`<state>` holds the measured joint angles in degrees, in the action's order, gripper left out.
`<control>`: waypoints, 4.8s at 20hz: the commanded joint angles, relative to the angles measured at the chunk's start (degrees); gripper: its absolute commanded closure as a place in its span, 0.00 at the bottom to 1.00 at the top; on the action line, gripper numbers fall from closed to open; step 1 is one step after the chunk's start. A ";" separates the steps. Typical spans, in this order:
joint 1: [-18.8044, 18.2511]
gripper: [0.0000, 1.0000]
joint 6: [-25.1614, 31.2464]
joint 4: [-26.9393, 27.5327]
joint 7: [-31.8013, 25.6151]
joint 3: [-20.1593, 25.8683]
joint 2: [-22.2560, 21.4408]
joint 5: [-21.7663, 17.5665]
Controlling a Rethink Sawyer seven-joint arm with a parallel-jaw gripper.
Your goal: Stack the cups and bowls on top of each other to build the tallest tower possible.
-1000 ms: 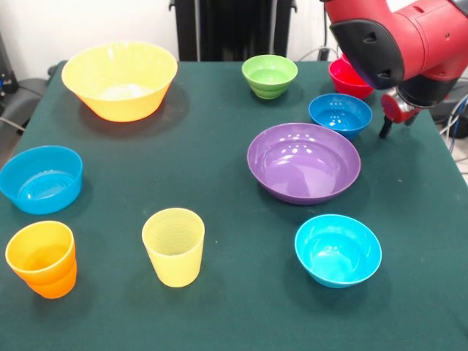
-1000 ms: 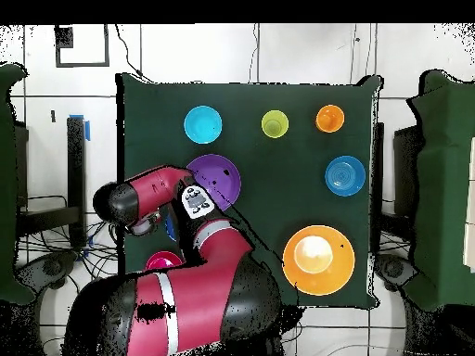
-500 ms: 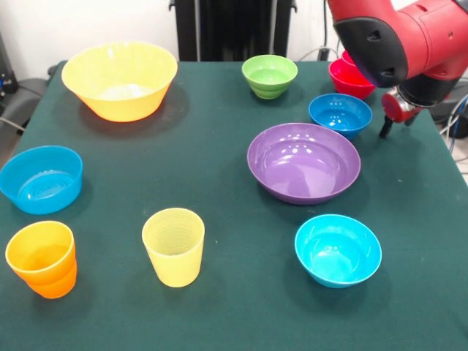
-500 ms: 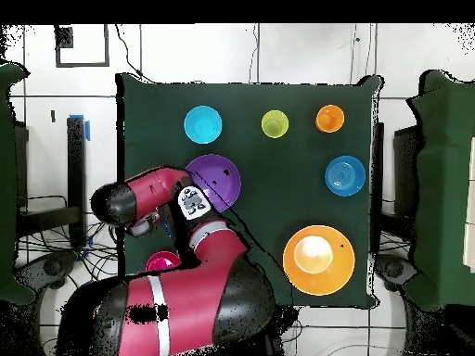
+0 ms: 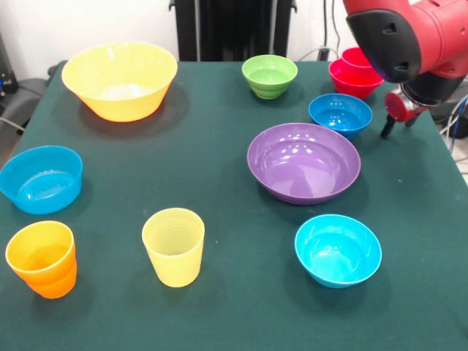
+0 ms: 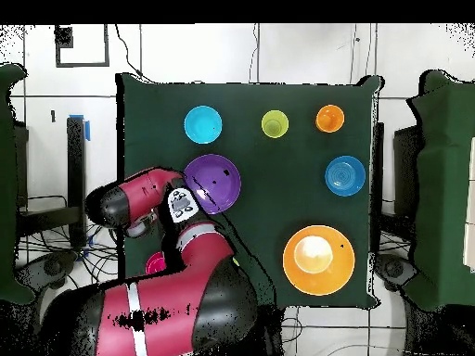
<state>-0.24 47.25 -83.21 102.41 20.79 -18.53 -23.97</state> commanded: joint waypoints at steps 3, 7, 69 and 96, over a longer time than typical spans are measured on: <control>2.44 0.00 -8.57 8.79 6.03 -1.20 9.80 -1.86; 3.11 0.00 -6.85 12.51 5.52 -0.94 11.56 -1.53; 4.72 0.00 16.51 47.35 -16.50 8.57 20.96 -7.82; 3.48 0.00 23.23 40.36 -11.39 9.90 13.60 -9.02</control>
<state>3.93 91.26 -46.62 104.85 26.72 -1.30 -27.49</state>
